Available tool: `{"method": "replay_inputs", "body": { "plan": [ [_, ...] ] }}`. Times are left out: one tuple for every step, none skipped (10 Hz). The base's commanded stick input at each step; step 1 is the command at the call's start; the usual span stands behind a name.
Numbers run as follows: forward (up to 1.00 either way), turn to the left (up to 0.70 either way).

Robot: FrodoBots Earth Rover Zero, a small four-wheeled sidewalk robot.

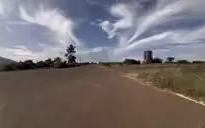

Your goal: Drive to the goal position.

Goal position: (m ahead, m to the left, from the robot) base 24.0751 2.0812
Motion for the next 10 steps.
{"method": "replay_inputs", "body": {
  "plan": [
    [1.0,0.0],
    [1.0,0.0],
    [1.0,0.0],
    [1.0,0.0],
    [1.0,0.0],
    [1.0,0.0],
    [1.0,0.0],
    [1.0,0.0],
    [1.0,0.0],
    [1.0,0.0]
  ]
}}
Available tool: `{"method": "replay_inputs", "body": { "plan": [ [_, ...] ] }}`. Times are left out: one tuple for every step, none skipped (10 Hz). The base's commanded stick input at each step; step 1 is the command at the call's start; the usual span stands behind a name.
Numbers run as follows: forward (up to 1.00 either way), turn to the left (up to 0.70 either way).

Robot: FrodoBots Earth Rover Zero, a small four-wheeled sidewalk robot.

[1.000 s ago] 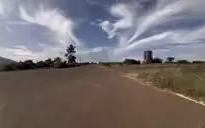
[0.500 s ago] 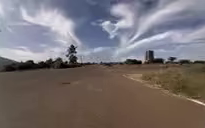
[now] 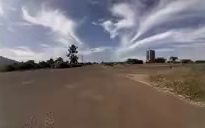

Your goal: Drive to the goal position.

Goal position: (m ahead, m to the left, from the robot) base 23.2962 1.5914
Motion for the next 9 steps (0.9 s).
{"method": "replay_inputs", "body": {
  "plan": [
    [1.0,0.0],
    [1.0,0.0],
    [1.0,0.0],
    [1.0,0.0],
    [1.0,0.0],
    [1.0,0.0],
    [1.0,0.0],
    [1.0,0.0],
    [1.0,0.0]
  ]
}}
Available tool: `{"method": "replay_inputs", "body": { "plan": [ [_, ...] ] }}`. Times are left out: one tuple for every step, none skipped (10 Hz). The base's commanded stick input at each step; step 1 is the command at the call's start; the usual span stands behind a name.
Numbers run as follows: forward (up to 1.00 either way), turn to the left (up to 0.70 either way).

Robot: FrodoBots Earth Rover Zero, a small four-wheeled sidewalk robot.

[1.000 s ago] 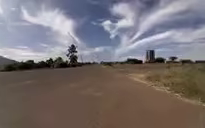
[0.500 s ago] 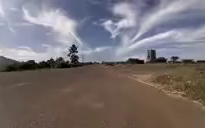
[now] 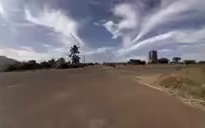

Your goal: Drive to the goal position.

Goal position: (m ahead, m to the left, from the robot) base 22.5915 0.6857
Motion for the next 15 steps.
{"method": "replay_inputs", "body": {
  "plan": [
    [1.0,0.0],
    [1.0,0.0],
    [1.0,0.0],
    [1.0,0.0],
    [1.0,0.0],
    [1.0,0.0],
    [1.0,0.0],
    [1.0,0.0],
    [1.0,0.0],
    [1.0,-0.31],
    [1.0,-0.38],
    [1.0,-0.38],
    [1.0,-0.34],
    [1.0,-0.27],
    [1.0,-0.18]
  ]
}}
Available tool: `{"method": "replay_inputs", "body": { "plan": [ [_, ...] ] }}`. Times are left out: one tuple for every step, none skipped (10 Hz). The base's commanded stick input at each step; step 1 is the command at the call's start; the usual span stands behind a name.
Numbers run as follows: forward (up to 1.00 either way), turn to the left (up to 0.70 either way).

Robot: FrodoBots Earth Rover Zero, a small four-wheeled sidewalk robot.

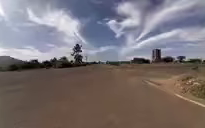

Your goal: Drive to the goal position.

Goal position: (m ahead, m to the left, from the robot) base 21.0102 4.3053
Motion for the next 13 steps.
{"method": "replay_inputs", "body": {
  "plan": [
    [1.0,0.0],
    [1.0,0.0],
    [1.0,0.0],
    [1.0,0.0],
    [1.0,0.0],
    [1.0,0.0],
    [1.0,0.0],
    [1.0,0.0],
    [1.0,0.0],
    [1.0,0.0],
    [1.0,0.0],
    [1.0,0.0],
    [1.0,0.0]
  ]
}}
